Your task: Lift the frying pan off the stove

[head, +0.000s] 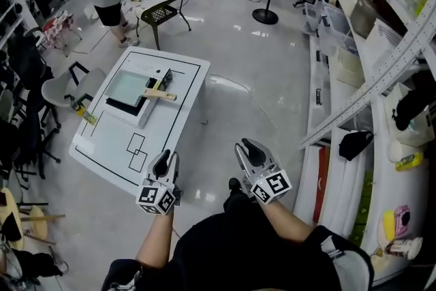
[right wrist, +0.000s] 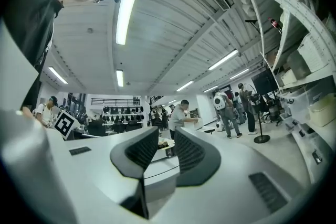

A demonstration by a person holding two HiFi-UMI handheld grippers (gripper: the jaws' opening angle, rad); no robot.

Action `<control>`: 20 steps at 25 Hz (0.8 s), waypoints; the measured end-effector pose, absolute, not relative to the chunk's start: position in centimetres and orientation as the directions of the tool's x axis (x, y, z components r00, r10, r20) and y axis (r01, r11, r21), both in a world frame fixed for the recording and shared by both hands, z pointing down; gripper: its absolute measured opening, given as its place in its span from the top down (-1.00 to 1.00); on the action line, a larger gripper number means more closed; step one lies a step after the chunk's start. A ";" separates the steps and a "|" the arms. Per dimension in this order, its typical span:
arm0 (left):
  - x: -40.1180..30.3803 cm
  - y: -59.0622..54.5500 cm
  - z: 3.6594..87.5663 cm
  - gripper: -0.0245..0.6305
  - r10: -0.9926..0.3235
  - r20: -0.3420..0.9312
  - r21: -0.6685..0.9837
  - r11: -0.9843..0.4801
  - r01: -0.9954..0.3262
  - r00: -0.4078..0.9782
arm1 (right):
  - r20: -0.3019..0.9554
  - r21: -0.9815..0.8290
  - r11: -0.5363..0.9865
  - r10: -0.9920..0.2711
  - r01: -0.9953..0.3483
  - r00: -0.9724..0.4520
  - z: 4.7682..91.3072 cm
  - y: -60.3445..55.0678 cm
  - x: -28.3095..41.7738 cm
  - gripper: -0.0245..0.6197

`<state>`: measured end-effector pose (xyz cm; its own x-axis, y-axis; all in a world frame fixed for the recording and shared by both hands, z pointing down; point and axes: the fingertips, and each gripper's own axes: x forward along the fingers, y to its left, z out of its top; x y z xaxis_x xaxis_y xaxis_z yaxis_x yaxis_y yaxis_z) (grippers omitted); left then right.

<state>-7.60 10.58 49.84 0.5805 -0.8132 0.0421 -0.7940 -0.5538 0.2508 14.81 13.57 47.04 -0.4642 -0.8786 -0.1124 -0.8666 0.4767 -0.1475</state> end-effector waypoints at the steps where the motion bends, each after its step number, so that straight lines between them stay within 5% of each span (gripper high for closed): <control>1: -7.0 9.3 49.6 0.62 -0.826 0.042 0.249 -0.536 -0.806 0.562 | -0.117 -0.148 0.493 -0.870 -0.857 -0.480 46.9 11.9 15.6 0.60; 20: -3.5 -2.7 47.7 0.62 -0.964 0.062 0.269 -0.233 -0.935 0.258 | -0.142 -0.182 0.712 -0.702 -0.679 -0.698 45.9 -7.6 22.9 0.60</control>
<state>-3.50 -2.72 47.65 0.2582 -0.9641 0.0622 -0.9346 -0.2329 0.2689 22.87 -7.55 45.89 -0.6981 -0.7018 -0.1416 -0.6786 0.7117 -0.1815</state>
